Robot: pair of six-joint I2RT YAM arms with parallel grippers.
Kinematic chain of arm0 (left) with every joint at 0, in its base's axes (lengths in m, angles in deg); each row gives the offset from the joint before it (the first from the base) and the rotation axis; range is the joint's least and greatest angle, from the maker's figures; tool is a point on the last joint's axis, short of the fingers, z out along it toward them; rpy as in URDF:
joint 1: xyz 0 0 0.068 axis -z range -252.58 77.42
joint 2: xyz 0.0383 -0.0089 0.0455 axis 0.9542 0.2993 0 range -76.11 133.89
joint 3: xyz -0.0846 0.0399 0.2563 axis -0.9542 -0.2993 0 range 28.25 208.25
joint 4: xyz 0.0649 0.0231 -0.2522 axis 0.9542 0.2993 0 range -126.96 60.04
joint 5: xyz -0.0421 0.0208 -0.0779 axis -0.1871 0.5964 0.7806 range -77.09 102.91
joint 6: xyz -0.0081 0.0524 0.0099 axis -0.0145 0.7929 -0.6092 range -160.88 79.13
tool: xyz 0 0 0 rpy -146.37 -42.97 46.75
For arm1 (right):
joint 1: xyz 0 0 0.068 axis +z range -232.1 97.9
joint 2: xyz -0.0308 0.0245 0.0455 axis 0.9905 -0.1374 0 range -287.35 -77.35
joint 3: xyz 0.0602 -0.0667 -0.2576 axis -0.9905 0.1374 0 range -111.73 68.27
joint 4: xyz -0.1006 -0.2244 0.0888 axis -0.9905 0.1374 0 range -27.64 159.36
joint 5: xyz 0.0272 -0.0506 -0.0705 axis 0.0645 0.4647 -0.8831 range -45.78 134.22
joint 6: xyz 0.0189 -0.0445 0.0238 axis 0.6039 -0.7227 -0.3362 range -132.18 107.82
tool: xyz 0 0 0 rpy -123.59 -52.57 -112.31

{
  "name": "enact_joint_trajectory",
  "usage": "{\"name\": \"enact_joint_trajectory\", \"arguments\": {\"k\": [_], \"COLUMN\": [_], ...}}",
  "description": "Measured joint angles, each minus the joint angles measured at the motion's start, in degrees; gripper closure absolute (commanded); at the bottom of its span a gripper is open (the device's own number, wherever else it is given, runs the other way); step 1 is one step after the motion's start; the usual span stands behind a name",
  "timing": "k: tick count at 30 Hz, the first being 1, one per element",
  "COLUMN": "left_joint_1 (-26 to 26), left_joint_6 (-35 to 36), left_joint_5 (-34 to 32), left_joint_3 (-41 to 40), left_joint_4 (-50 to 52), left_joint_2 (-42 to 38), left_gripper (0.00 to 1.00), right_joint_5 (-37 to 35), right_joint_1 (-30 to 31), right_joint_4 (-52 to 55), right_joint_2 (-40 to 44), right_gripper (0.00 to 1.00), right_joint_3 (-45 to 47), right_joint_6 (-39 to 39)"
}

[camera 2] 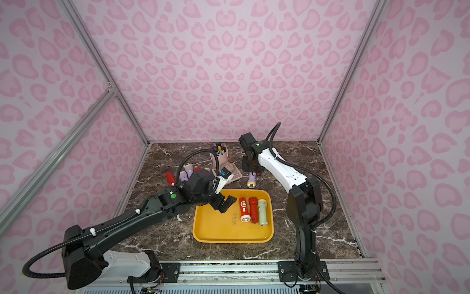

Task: Put the flashlights into the storage boxes
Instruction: Pick up the flashlight from the center of the board.

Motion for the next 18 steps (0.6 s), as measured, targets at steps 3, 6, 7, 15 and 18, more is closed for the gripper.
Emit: {"name": "enact_joint_trajectory", "arguments": {"k": [3, 6, 7, 15, 18], "left_joint_1": [-0.70, -1.99, -2.54, -6.01, -6.54], "left_joint_6": [1.44, 2.58, 2.75, 3.08, 3.08], "left_joint_5": [1.42, 3.10, 3.43, 5.77, 6.40], "left_joint_3": [5.29, 10.29, 11.69, 17.53, 18.71], "left_joint_4": [0.09, 0.46, 0.46, 1.29, 1.66], "left_joint_2": [5.75, 10.88, 12.17, 18.99, 20.44], "left_gripper": [0.02, 0.02, 0.02, 0.02, 0.02], "right_joint_5": [1.44, 3.28, 3.65, 6.40, 7.54], "right_joint_1": [-1.79, -3.54, -4.13, -6.84, -6.80], "right_joint_4": [0.35, 1.09, 1.16, 2.64, 2.64], "right_joint_2": [-4.44, -9.14, -10.64, -16.04, -17.62], "right_gripper": [0.50, 0.51, 0.51, 0.52, 0.53], "right_joint_3": [-3.65, -7.61, -8.96, -12.98, -12.83], "right_joint_6": [-1.62, -3.08, -3.56, -5.88, -6.23]}}
